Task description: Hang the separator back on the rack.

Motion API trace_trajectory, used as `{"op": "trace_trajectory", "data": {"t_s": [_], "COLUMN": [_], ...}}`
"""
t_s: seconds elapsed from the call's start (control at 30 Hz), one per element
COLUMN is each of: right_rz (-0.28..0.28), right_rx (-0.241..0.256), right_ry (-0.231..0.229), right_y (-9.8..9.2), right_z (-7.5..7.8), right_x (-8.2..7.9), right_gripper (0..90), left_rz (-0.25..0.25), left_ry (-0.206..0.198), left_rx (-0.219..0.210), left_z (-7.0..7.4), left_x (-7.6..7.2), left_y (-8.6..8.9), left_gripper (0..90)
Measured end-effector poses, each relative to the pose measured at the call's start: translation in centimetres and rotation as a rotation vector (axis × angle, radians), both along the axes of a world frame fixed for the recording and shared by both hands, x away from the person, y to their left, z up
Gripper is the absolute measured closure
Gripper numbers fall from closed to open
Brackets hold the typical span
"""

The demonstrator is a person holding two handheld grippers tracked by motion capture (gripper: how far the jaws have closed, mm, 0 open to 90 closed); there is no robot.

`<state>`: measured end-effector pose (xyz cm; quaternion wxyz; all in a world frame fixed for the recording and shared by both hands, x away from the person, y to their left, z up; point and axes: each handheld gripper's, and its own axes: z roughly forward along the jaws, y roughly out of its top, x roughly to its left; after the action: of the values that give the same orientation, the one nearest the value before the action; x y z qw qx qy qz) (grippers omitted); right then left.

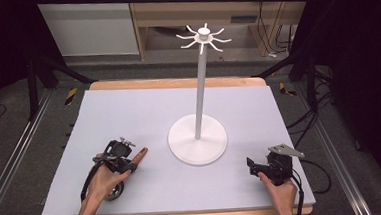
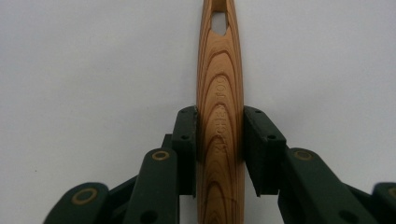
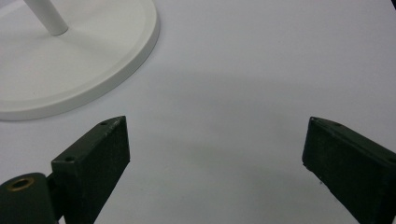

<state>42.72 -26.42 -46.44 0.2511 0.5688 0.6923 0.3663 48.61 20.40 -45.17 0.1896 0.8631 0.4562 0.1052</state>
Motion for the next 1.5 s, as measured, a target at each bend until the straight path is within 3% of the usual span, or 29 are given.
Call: {"op": "trace_trajectory", "data": {"t_s": [0.13,0.2,0.23,0.3,0.6,1.0,1.5], "right_rz": [-0.001,-0.003,-0.003,-0.003,-0.004,-0.003,0.000], "right_rx": [0.003,0.006,0.006,0.004,0.013,0.012,0.010], "right_ry": [0.003,0.005,0.005,0.006,0.007,0.004,0.001], "right_y": [0.0,0.0,0.0,-0.1,0.1,0.1,0.1], "right_z": [0.0,0.0,0.0,-0.1,0.0,0.0,0.0], "right_x": [0.0,-0.1,-0.1,0.0,-0.1,-0.1,-0.1], "right_gripper": [7.9,7.9,7.9,7.9,7.9,7.9,7.8], "left_rz": [-0.016,-0.014,-0.014,-0.019,-0.021,-0.030,0.003], "left_ry": [0.001,-0.019,-0.019,-0.054,-0.154,-0.210,-0.354], "left_rx": [-0.005,-0.044,-0.044,-0.078,-0.131,-0.173,-0.295], "left_z": [0.1,0.3,0.3,0.9,3.1,4.4,5.8], "left_x": [0.0,-0.3,-0.3,-0.9,-2.4,-3.3,-4.2], "left_y": [0.2,0.7,0.7,1.2,1.9,1.9,2.5], "left_gripper": [67.3,67.4,67.4,67.5,67.7,67.7,67.7]}}
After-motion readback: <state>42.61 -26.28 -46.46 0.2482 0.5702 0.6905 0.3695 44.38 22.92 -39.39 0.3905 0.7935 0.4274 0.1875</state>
